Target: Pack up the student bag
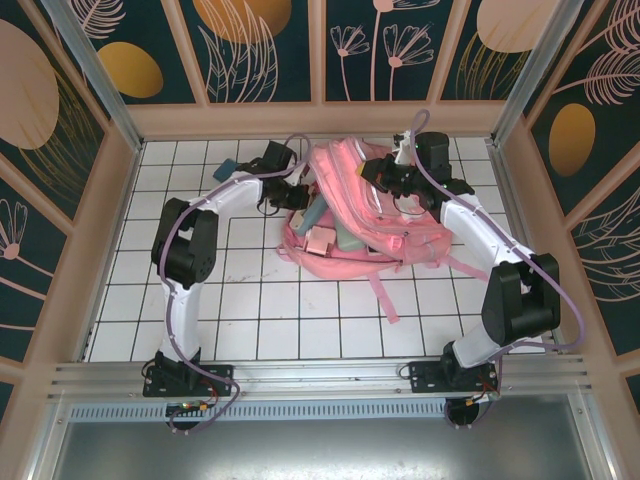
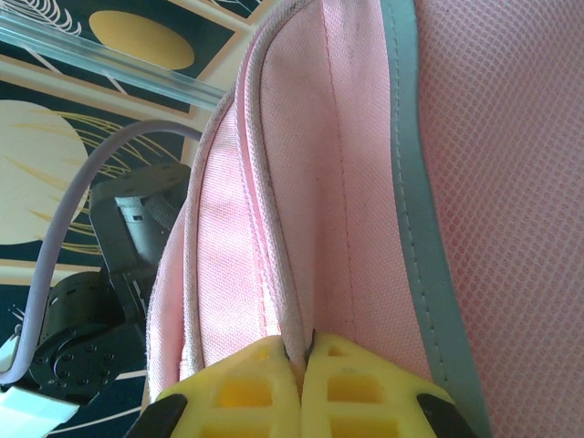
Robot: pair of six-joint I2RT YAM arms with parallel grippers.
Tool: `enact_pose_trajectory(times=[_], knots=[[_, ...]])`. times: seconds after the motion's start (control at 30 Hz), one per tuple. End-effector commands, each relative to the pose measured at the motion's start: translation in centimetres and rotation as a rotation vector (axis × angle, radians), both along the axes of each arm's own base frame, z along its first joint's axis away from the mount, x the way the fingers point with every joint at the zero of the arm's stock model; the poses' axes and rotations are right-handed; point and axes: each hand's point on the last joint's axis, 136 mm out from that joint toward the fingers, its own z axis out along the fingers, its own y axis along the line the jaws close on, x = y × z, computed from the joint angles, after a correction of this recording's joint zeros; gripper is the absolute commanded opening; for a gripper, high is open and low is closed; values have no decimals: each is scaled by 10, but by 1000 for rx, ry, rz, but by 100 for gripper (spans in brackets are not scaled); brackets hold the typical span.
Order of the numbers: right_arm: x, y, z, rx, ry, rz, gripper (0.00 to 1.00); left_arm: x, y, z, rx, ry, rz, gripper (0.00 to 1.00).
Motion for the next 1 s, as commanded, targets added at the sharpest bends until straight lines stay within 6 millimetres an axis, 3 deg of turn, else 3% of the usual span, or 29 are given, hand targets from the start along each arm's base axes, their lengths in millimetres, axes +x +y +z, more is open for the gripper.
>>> enact_pose_trajectory(times=[0.0,0.1,0.2,0.3,0.4,0.63,0.77,0.97], knots=[[-2,2,35,44,-109,5,0,-22,-8,5,-10,16,-78,0],[-2,3,34,48,-107,7,0,-16,-3,-2,24,24,-34,1],[-1,3,34,47,-105,7,0,-10,-5,2,12,14,-8,12],[-2,2,35,42,-110,4,0,-5,-7,14,-9,-5,10,38],[-3,2,36,38,-110,2,0,-2,-8,30,-26,-24,20,54],[-2,2,34,38,-108,2,0,6,-3,77,-80,-96,69,64],[0,2,37,40,-114,3,0,24,27,91,-100,-119,203,65],[1,3,38,39,-116,5,0,55,113,75,-10,-117,526,64]])
